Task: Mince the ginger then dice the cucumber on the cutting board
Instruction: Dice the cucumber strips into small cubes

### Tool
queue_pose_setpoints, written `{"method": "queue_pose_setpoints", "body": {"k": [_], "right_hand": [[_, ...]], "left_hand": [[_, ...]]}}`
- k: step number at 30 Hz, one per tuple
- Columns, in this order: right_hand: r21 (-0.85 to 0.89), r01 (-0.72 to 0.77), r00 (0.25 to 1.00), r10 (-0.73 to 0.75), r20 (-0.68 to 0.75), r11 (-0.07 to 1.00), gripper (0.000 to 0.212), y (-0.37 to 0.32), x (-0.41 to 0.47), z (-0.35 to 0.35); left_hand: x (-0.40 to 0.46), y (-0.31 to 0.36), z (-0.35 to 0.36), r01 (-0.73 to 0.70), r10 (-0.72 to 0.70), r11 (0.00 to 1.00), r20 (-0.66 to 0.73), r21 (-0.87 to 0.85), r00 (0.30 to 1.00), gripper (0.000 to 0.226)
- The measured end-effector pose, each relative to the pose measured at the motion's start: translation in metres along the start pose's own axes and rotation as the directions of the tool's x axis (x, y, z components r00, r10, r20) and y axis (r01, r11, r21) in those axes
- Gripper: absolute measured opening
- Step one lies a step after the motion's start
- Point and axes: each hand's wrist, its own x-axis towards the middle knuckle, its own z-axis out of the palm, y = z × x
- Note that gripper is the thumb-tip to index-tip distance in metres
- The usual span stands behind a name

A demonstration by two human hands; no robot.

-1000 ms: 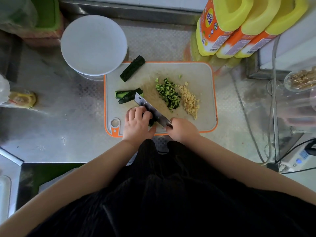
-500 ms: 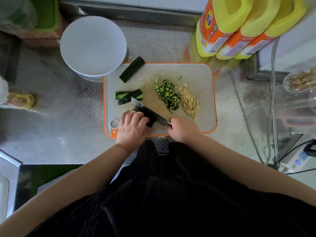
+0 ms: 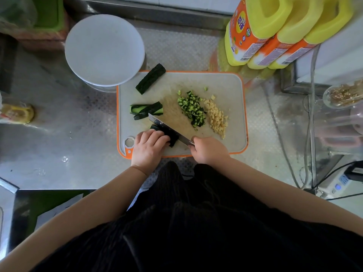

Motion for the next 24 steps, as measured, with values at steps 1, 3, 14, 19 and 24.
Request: {"method": "queue_pose_setpoints", "body": {"k": [1, 3, 14, 19, 24], "right_hand": [[-0.008, 0.002, 1.0, -0.002, 0.002, 1.0, 0.024, 0.0, 0.0, 0.0], [-0.019, 0.007, 1.0, -0.007, 0.006, 1.0, 0.022, -0.001, -0.001, -0.001], [0.012, 0.042, 0.995, -0.04, -0.096, 0.999, 0.02, -0.006, -0.005, -0.001], [-0.032, 0.051, 0.994, -0.054, -0.095, 0.998, 0.02, -0.015, -0.002, -0.004], [-0.053, -0.023, 1.0, 0.022, -0.013, 0.998, 0.005, -0.021, 0.003, -0.003]], "left_hand": [[0.0, 0.0, 0.0, -0.001, 0.001, 1.0, -0.006, 0.003, 1.0, 0.011], [-0.001, 0.0, 0.001, -0.002, 0.002, 1.0, -0.012, 0.004, 1.0, 0.011], [0.0, 0.001, -0.001, -0.02, 0.021, 0.999, -0.015, 0.028, 1.0, 0.011], [0.001, 0.001, 0.0, -0.013, 0.014, 1.0, -0.021, 0.029, 1.0, 0.019], [0.001, 0.001, -0.001, 0.015, -0.015, 1.0, 0.003, -0.01, 1.0, 0.022]]}}
